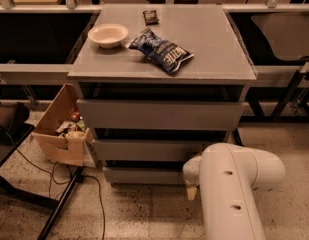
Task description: Open bottom drawer
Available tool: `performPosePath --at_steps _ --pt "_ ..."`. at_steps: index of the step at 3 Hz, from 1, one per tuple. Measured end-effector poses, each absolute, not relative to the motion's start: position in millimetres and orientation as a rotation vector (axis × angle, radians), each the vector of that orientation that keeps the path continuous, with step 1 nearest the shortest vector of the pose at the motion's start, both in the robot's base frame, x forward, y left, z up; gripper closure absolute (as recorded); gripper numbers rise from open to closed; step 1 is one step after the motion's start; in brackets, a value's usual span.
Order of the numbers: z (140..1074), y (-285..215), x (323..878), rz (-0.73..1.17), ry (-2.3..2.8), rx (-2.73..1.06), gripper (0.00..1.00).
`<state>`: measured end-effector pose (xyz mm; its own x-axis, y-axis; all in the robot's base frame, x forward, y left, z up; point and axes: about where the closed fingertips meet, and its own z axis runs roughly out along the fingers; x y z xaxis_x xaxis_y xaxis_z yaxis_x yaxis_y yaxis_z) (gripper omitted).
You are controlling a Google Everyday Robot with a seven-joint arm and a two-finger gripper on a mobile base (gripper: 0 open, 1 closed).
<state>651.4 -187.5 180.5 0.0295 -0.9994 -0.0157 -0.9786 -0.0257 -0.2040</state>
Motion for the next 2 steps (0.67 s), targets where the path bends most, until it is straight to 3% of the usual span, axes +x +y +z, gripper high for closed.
performPosePath --at_steps 2 --pt "204.4 -223.0 634.6 -0.249 2.134 -2.125 0.64"
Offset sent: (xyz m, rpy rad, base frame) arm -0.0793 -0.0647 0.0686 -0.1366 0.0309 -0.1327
